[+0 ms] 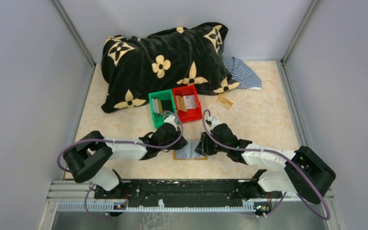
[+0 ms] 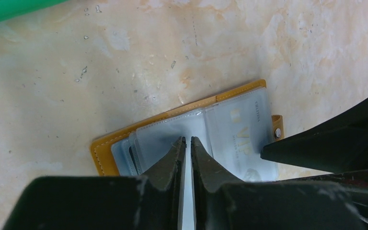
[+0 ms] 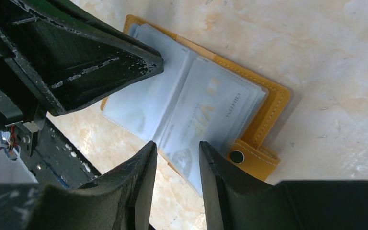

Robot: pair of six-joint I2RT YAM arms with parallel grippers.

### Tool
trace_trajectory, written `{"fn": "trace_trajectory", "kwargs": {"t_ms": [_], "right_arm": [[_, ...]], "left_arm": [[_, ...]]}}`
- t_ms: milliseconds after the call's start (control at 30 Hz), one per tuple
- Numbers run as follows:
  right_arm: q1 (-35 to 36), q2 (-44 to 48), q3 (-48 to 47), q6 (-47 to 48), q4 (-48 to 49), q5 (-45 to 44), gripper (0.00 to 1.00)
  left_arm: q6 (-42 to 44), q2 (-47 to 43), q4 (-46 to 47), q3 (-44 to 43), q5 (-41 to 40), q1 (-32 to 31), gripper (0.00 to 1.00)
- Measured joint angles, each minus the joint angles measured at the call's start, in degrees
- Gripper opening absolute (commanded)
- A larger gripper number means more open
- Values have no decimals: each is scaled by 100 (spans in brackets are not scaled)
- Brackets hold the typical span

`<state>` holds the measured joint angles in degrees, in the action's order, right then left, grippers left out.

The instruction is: Take the credit cards out of the card holder

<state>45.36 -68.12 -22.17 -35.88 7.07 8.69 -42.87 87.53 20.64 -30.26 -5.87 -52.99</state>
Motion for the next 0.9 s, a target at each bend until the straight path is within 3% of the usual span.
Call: {"fn": "trace_trajectory", "kwargs": {"t_ms": [100, 300, 567, 900], "right_arm": [[33, -52, 0, -22, 79, 52, 39], [35, -358, 9, -66, 264, 11, 37], [33, -671, 173, -387, 931, -74, 23], [-15, -413, 413, -529, 957, -330, 20]], "left_arm": [[-7, 0, 0, 0, 11, 0, 13], [4, -162, -146, 26, 114, 4, 29], [83, -717, -608, -26, 647, -48, 31], [-385, 623, 295, -293, 1552, -70, 30]]}}
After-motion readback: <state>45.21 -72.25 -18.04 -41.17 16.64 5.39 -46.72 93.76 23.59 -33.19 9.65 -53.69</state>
